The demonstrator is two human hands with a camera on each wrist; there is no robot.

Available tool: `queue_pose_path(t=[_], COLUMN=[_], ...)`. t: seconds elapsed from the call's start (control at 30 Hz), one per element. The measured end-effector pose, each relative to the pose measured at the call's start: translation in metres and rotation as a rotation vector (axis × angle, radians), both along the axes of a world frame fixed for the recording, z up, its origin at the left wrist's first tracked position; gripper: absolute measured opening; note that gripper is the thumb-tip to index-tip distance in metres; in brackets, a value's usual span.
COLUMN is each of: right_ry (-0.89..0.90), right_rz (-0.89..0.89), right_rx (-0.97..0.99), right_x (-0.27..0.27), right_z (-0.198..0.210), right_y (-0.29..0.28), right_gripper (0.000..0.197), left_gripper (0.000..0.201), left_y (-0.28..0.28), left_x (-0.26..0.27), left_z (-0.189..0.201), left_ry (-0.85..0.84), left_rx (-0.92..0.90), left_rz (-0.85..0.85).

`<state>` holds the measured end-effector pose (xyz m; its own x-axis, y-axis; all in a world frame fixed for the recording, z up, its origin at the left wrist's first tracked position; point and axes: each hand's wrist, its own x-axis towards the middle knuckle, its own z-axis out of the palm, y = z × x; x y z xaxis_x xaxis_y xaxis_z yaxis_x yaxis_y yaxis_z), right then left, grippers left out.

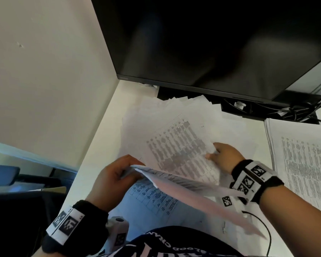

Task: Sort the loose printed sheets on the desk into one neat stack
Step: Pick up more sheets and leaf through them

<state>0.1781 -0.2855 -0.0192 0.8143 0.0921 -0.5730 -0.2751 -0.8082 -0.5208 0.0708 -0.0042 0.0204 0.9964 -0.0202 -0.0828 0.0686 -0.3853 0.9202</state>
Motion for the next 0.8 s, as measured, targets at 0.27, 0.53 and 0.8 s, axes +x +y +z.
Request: queue_pose_path(t=[0.27,0.53,0.8], right_ry=[0.080,0.055,0.067], right_rz=[0.184,0.107,0.228], right_rx=[-0.112,-0.155,-0.461], right_x=[-0.027,-0.001,-0.011], right_z=[-0.007,-0.009,-0.020], right_y=[0.026,0.017,0.028], right_gripper=[0.033,0.059,0.059], left_gripper=[0.045,0.056,0.053], left_y=[0.006,0.009,0.016], left_x=[-0.012,-0.027,-0.042], left_z=[0.001,0.002,0.005], left_ry=[0.034,0.058,0.080], left_rx=[0.014,0.025,-0.018], left_rz=[-0.031,0.015,0.084])
